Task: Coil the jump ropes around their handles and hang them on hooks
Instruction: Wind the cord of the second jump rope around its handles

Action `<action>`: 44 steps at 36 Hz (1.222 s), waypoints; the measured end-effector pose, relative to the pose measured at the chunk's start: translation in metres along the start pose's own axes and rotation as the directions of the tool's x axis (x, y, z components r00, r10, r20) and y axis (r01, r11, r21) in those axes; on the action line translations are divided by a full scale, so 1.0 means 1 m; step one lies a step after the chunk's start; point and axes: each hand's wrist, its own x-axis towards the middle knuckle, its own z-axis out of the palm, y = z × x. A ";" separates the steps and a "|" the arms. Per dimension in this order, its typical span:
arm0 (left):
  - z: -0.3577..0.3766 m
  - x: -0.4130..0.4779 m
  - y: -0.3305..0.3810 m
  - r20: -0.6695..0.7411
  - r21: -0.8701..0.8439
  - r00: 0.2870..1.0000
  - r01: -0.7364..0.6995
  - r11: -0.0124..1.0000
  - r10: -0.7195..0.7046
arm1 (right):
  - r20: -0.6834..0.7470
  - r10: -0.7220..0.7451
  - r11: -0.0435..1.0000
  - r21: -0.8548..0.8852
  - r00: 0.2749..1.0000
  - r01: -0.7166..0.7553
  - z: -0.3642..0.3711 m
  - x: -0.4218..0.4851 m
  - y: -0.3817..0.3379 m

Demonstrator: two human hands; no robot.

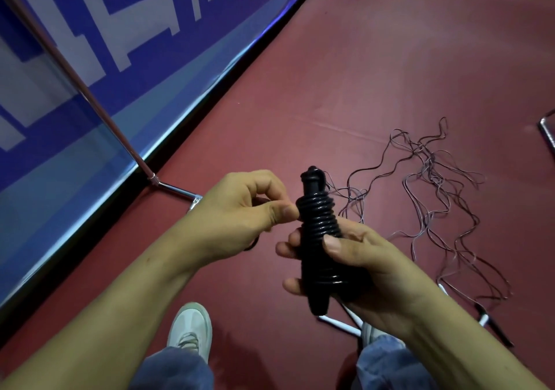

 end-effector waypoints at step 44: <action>0.032 -0.004 0.013 0.123 -0.388 0.977 0.207 0.898 -0.172 | -0.250 -0.318 0.896 -0.396 0.915 0.203 0.001 0.008 0.009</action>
